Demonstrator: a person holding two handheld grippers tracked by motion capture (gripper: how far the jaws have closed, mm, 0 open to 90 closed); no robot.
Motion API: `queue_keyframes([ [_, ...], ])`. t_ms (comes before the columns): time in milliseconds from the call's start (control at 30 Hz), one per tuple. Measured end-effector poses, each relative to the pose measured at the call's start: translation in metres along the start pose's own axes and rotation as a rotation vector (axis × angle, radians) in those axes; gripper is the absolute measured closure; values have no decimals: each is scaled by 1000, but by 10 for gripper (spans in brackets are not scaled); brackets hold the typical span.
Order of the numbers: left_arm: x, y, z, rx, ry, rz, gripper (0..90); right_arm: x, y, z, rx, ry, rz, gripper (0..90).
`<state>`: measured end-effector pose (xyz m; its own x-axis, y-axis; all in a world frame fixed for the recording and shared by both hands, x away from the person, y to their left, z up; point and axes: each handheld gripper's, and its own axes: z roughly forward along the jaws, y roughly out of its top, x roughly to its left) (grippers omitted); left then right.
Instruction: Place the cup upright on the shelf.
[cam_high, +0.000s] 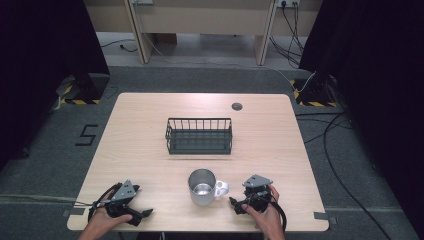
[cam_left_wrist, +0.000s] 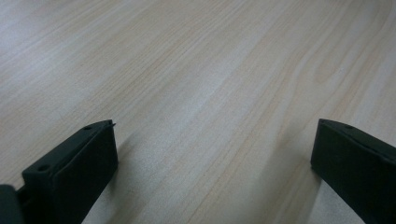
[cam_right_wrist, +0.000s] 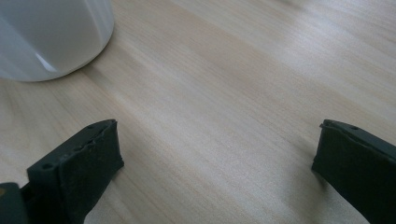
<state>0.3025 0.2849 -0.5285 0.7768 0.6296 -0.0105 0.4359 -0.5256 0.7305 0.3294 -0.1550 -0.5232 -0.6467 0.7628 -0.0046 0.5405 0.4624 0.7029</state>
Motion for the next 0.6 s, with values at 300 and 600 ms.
queue_keyframes([
  [300,0,0,0,0,0,0,0,1,-1,-2,-21,-5,1,92],
  [600,0,0,0,0,0,0,0,6,-3,-9,-37,12,-11,154],
])
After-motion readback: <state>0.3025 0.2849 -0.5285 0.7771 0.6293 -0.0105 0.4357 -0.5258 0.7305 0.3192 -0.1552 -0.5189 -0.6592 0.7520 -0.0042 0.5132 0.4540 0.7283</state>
